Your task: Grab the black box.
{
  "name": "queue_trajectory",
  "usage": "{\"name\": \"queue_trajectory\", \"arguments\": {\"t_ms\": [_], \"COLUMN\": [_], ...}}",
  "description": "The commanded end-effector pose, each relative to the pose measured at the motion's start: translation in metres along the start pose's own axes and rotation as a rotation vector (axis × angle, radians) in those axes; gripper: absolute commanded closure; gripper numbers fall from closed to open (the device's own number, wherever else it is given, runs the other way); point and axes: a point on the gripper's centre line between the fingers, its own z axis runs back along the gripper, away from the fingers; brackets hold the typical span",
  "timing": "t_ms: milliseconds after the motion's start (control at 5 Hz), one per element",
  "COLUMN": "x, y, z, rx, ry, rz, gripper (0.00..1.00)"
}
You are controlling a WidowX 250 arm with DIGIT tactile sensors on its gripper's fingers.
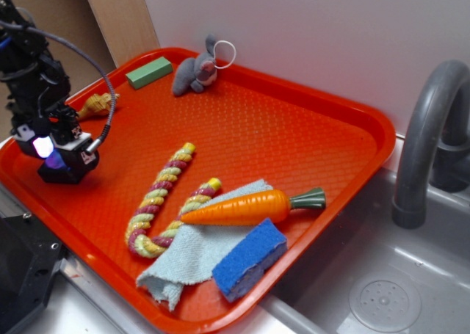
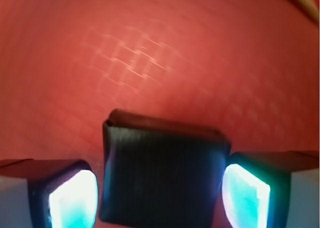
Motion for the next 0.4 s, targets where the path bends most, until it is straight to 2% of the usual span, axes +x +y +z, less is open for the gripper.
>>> {"name": "queue_trajectory", "arguments": {"t_ms": [0, 200], "x": [-0.006, -0.008], "y": [0.008, 0.007], "z": [0.037, 0.053], "rx": [-0.003, 0.035], "ry": [-0.053, -0.09], "rz": [-0.509, -0.761], "gripper": [0.0, 0.0]}}
